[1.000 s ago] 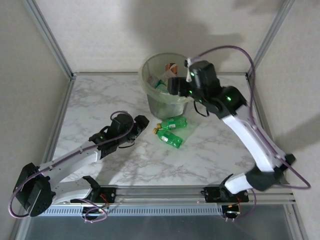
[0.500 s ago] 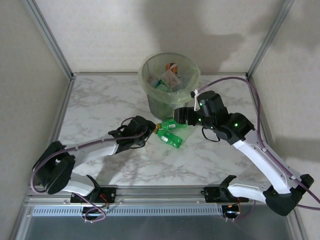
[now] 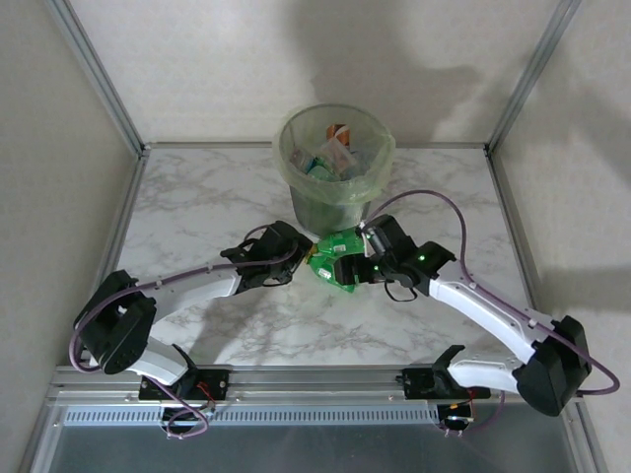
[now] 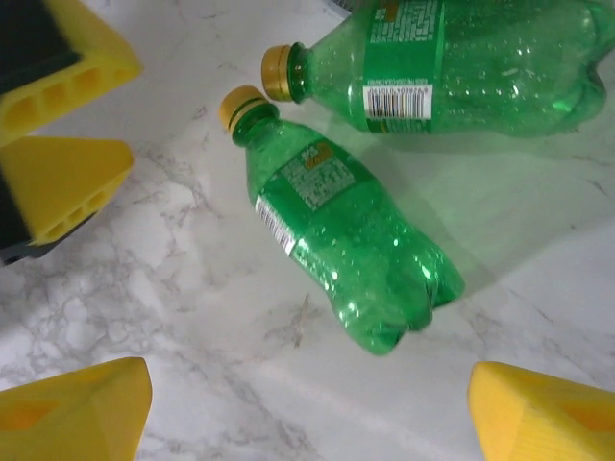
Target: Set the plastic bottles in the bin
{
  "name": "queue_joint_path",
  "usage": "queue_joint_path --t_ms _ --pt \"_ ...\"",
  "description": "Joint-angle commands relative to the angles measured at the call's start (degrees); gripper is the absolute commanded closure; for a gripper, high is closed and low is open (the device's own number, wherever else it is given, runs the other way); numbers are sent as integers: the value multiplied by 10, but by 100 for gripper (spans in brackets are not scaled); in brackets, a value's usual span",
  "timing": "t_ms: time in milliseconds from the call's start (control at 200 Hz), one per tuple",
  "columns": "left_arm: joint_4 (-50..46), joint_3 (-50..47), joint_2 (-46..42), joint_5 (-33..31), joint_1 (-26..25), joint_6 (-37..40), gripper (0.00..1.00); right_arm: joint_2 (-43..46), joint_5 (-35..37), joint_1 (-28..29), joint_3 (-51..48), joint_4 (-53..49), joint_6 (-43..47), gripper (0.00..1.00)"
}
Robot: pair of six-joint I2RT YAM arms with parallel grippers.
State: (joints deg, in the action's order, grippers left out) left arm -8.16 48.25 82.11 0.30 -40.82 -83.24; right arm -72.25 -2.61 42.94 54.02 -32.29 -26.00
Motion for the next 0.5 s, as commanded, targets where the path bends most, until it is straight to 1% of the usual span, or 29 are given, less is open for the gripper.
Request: queue_joint_path --t_ms 0,90,140,305,496 --pt "-48 -16 -47 -24 22 29 30 -56 41 10 2 28 19 14" --pt "-62 -26 -74 -27 38 48 30 -78 74 13 7 44 26 12" --pt "-66 -32 -90 -27 46 56 30 -85 80 14 8 56 31 10" --pt "-84 -42 -129 -25 70 86 30 -134 74 21 7 84 50 9" --pt "-107 -20 -147 -19 87 137 30 -178 64 37 6 113 63 9"
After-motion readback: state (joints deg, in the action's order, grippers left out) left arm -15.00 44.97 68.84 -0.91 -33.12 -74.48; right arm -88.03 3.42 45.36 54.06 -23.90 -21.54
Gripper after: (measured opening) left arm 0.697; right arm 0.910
